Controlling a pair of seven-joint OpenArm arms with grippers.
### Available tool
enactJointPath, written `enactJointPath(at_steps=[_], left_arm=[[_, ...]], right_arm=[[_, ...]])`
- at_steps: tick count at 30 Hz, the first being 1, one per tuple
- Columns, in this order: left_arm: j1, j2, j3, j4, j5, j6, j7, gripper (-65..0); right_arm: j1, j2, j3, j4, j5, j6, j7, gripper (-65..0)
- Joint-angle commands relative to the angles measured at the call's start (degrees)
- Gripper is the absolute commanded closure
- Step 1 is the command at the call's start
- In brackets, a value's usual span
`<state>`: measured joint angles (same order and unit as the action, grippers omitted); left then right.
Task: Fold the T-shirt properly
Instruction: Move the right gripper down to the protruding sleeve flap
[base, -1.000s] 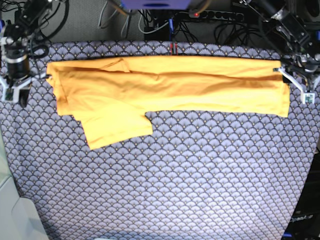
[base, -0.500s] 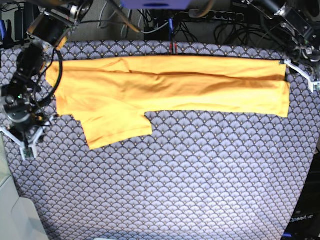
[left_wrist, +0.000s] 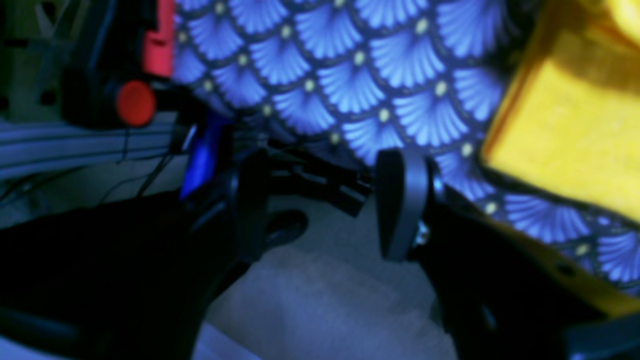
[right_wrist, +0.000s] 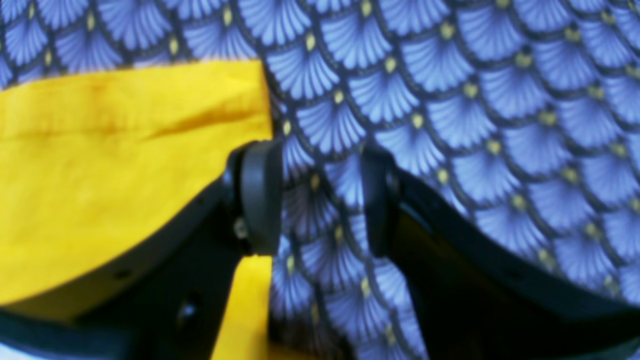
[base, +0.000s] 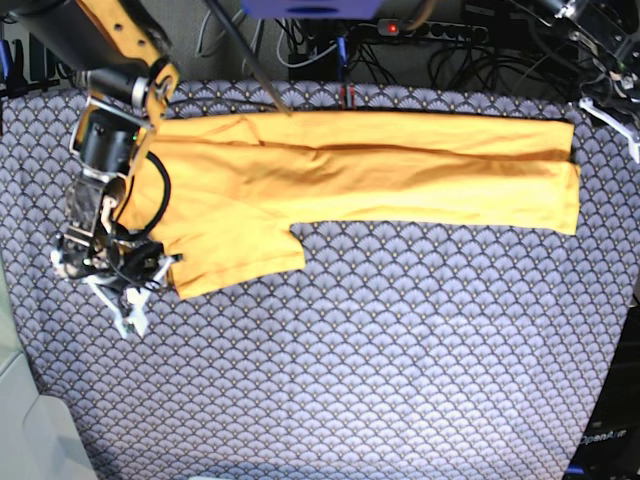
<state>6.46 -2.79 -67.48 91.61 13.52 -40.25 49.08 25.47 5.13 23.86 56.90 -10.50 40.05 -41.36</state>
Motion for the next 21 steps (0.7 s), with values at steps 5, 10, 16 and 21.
enactJointPath(at_steps=[5,10,16,21], left_arm=[[-0.1,-0.9,-0.3,1.2,-0.4,0.2,-0.9,-33.2],[-0.2,-0.9,-0.3,1.2,-0.3,0.2,-0.8,-33.2],[-0.7,-0.6,-0.3,1.2,-0.3,0.2,-0.8,-33.2],[-0.7,-0.5,-0.1,1.2,-0.3,0.2,-0.8,-33.2]], right_arm=[[5.0,0.9,-0.1,-6.1,0.8,-0.1,3.5,-27.1],[5.7,0.6,-0.1,-6.7,0.8,-0.1,3.6,-27.1],[6.5,0.6,-0.1,-6.7,0.8,-0.1,3.0,-27.1],[6.8,0.9,-0.2,-6.6,0.8,-0.1,1.5,-27.1]])
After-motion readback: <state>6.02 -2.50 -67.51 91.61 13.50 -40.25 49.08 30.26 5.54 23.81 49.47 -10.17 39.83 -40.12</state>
